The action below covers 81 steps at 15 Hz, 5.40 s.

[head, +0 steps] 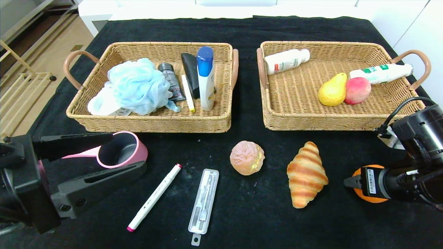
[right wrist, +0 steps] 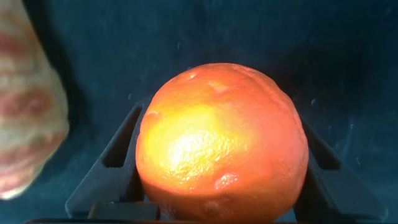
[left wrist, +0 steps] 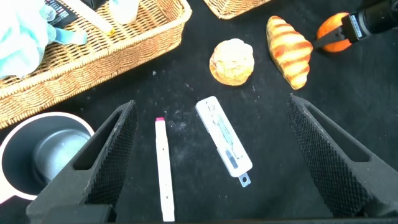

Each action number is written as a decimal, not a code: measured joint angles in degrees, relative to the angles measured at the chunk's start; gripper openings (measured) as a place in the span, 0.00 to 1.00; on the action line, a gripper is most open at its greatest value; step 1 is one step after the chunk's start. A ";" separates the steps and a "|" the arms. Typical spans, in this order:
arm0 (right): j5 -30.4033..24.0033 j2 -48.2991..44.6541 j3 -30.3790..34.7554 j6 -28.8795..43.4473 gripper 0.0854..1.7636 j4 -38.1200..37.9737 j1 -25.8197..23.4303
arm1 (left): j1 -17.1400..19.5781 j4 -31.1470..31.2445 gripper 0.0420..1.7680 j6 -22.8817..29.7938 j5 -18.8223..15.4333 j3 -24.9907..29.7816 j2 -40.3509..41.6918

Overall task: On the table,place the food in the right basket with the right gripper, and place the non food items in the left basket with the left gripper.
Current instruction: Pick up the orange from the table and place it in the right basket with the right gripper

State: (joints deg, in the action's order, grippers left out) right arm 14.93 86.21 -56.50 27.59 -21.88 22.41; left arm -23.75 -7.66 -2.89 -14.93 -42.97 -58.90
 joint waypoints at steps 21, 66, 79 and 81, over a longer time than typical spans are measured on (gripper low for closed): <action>0.55 4.99 -28.66 -11.23 0.70 -1.93 5.13 | 0.02 -0.39 0.97 -0.06 -0.05 -0.16 -0.07; 10.58 13.59 -36.50 -16.24 0.95 5.29 10.06 | 0.02 -0.05 0.97 -1.12 -0.24 0.00 0.09; 10.23 11.25 -35.22 2.69 0.96 -16.53 16.43 | 0.02 -0.02 0.97 -1.13 -0.26 0.00 0.11; 10.18 11.89 -35.17 4.49 0.96 -18.85 17.27 | 0.02 0.02 0.97 -1.13 -0.26 0.00 0.17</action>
State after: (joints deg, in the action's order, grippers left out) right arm 25.11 98.10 -91.67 32.07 -40.73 39.68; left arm -23.72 -7.63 -4.02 -15.19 -42.97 -58.73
